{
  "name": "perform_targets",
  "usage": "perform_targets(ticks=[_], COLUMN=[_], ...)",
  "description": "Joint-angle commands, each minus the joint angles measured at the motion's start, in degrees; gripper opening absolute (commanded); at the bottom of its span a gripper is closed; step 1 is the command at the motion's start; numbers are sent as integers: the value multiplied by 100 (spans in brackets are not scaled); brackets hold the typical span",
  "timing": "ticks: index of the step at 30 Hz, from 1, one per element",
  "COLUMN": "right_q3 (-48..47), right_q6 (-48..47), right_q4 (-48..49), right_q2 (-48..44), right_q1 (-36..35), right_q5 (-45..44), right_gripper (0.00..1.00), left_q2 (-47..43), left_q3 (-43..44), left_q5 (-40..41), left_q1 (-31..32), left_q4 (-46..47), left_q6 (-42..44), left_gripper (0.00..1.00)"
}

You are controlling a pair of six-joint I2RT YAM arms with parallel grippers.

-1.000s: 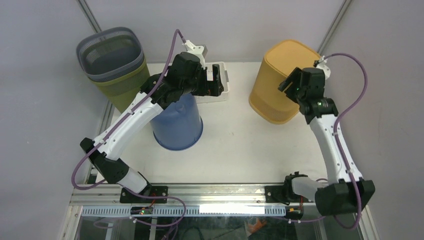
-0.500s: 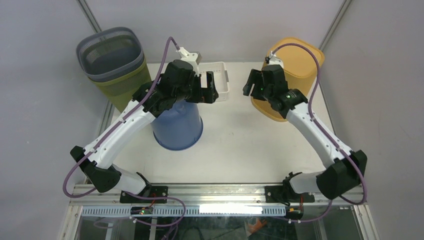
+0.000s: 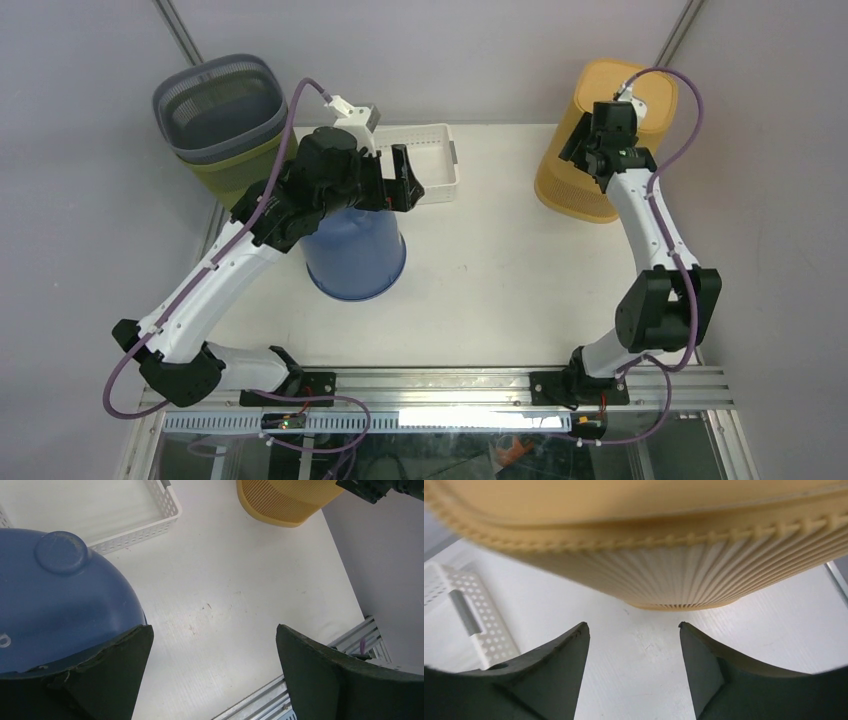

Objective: Turn the large container upside down

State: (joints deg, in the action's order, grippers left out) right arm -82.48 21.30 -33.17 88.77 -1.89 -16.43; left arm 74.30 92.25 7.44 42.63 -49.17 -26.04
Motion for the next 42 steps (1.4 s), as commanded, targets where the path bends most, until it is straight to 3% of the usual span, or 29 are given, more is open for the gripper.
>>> perform_targets(ticks=[1, 6, 11, 17, 22, 28, 36, 42], right_q3=[-22, 76, -675, -1795, -2098, -1727, -311, 874], right_q6=[150, 113, 8, -203, -190, -264, -263, 155], right_q4=[347, 753, 452, -97, -290, -167, 372, 972], right_q2=[-555, -680, 270, 1615, 1988, 1552, 0, -1248], right_q1=[-223, -1211, -1732, -1297, -535, -453, -1079, -1844], right_q5=[661, 670, 160, -423, -451, -646, 875, 1997], right_gripper=[69, 69, 69, 70, 70, 71, 71, 71], left_q2=[-128, -92, -103, -220, -243, -162, -123, -160], left_q3=[-135, -99, -95, -91, 55, 275, 929, 1236], left_q5=[51, 30, -1, -18, 62, -5, 136, 1041], left_q1=[-74, -80, -84, -80, -85, -85, -85, -85], left_q4=[188, 188, 180, 48, -223, -472, -856, -1551], left_q6=[91, 85, 57, 71, 124, 211, 284, 92], left_gripper=[99, 99, 99, 99, 99, 99, 99, 99])
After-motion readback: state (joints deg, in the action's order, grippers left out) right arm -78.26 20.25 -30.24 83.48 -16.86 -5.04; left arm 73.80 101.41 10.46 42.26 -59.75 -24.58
